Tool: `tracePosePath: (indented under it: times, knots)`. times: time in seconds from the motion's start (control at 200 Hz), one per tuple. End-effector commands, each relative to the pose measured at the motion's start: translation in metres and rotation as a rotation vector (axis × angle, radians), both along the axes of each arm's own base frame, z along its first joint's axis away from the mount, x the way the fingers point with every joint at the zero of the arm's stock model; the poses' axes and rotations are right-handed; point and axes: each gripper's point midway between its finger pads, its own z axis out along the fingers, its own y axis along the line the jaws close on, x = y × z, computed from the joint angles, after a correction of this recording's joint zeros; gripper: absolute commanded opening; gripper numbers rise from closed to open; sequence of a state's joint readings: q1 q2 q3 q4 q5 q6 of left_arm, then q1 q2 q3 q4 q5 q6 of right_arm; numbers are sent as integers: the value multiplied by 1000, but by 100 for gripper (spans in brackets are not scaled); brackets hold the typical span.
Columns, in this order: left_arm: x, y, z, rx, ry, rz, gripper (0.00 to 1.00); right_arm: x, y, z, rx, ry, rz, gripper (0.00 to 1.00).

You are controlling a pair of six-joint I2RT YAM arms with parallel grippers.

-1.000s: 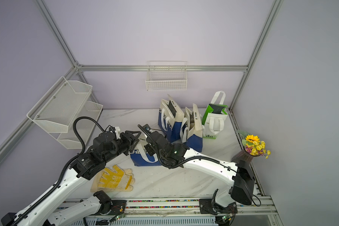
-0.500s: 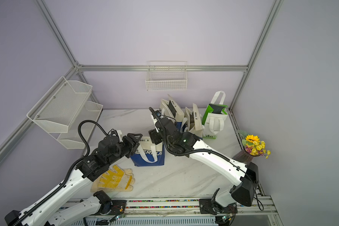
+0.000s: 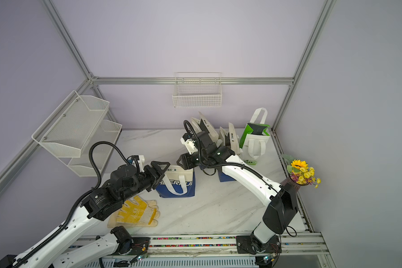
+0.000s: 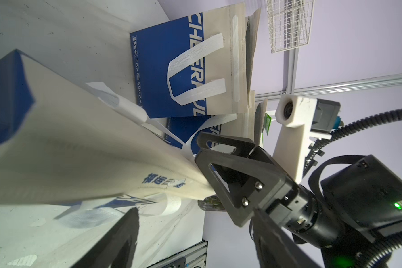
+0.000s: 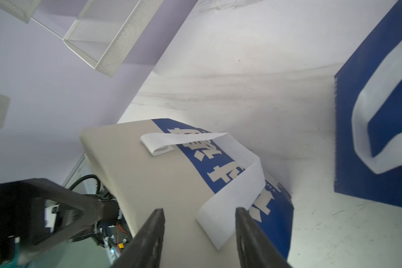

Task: Open the takeout bag
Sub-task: Open the takeout bag at the center of the board.

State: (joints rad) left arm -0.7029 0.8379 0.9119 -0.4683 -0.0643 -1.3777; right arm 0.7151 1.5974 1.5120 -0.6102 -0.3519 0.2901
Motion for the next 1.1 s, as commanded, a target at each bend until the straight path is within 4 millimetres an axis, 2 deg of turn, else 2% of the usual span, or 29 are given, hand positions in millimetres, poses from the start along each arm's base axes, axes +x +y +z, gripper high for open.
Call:
tracePosePath:
  times: [0.0, 0.045, 0.185, 0.29, 0.425, 0.54, 0.655, 0.72, 0.79, 0.865, 0.95, 0.985, 1.04, 1.095]
  knots:
    - [14, -11, 6, -48, -44, 8, 73, -5, 7, -1, 61, 60, 43, 45]
    - [18, -18, 6, -53, -44, -4, 71, -4, 7, 0, 78, 70, 47, 46]
    - [22, -27, -1, -57, -14, -25, 70, -6, 8, 9, 110, 71, 67, 66]
    - [18, -22, -1, -63, -19, -13, 70, -12, 9, 17, 131, 67, 94, 67]
    - [12, -9, -8, -63, -7, 26, 72, -12, 7, 5, 110, 87, 82, 56]
    - [13, -7, -14, -70, 3, 42, 72, -7, 7, -1, 98, 95, 60, 41]
    - [16, -9, -15, -84, -8, 46, 72, -5, 10, 2, 109, 94, 60, 28]
    - [17, -10, -14, -87, -15, 48, 72, -4, 9, 2, 110, 96, 54, 26]
    - [18, -9, -16, -90, -17, 55, 72, -4, 9, 1, 109, 103, 52, 32]
    - [18, -7, -20, -95, -18, 67, 72, -7, 10, -1, 113, 112, 63, 52]
    - [20, -6, -22, -107, -25, 82, 71, -8, 12, -3, 120, 120, 75, 55]
    - [21, -5, -21, -110, -30, 90, 70, -8, 12, -4, 123, 123, 77, 51]
    - [23, -5, -20, -116, -42, 96, 69, -8, 14, -4, 127, 131, 79, 35]
    - [25, -4, -18, -117, -51, 104, 69, -9, 14, -5, 129, 139, 81, 24]
